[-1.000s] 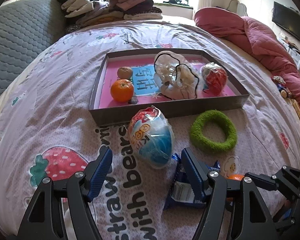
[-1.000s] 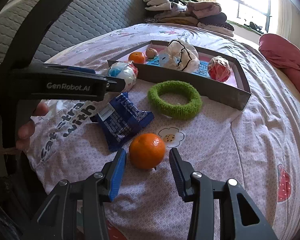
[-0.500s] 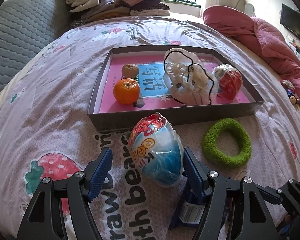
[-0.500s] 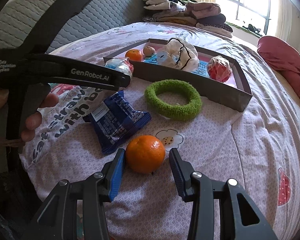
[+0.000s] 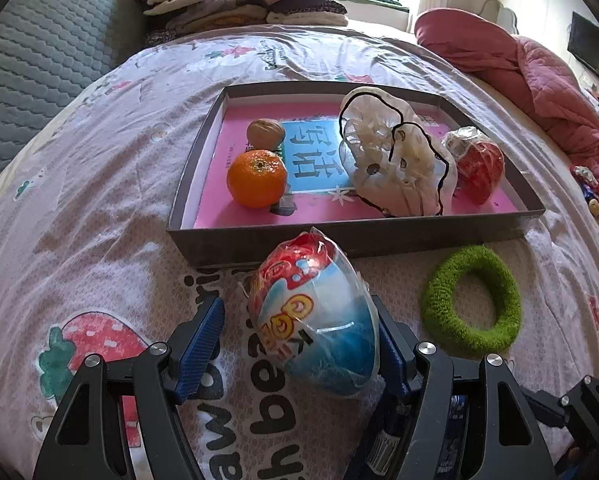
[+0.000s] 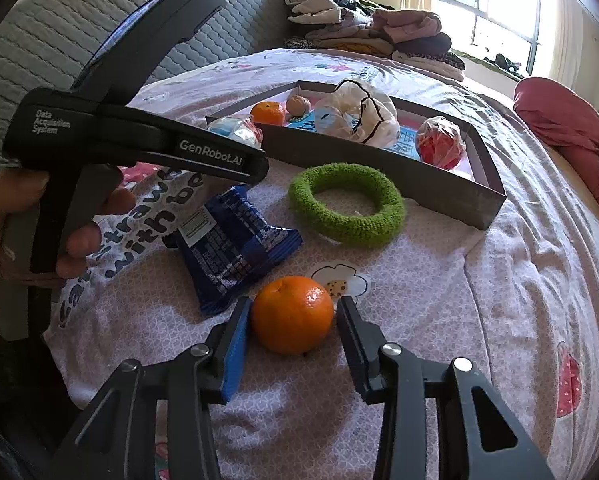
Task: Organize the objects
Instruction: 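Close the left tool on the toy egg while the right tool grasps the mandarin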
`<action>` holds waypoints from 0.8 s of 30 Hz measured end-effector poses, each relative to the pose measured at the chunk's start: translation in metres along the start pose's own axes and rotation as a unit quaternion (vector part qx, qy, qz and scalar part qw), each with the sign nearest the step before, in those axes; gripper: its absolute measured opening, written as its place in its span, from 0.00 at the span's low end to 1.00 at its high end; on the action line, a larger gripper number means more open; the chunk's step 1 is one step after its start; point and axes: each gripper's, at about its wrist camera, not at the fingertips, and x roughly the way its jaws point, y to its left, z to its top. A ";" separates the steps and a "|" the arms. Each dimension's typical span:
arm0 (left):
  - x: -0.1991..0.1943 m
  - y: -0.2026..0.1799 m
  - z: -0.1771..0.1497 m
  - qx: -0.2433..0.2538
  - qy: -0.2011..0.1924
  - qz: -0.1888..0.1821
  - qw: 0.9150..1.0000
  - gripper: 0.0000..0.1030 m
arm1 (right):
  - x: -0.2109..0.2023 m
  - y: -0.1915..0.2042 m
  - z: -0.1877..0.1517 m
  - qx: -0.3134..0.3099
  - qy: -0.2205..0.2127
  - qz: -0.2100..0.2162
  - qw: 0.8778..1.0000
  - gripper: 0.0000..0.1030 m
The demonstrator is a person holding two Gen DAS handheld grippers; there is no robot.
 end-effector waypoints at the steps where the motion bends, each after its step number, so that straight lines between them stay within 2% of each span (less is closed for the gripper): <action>1: 0.000 0.000 0.000 0.000 -0.002 -0.002 1.000 0.69 | 0.000 0.000 0.000 0.000 0.000 0.000 1.000 0.40; 3: 0.001 0.000 0.000 0.000 -0.004 -0.005 1.000 0.64 | 0.000 0.001 0.000 0.000 0.000 0.002 1.000 0.39; 5: 0.001 0.000 0.000 -0.003 -0.004 -0.015 1.000 0.53 | 0.000 0.001 0.000 0.000 0.000 0.002 1.000 0.39; 15: -0.005 -0.004 -0.002 0.004 -0.012 -0.023 1.000 0.52 | -0.001 -0.002 -0.001 0.010 -0.002 0.009 1.000 0.38; 24: -0.029 -0.008 -0.013 0.018 -0.029 -0.031 0.999 0.52 | -0.006 -0.010 -0.001 0.023 -0.009 0.008 1.000 0.38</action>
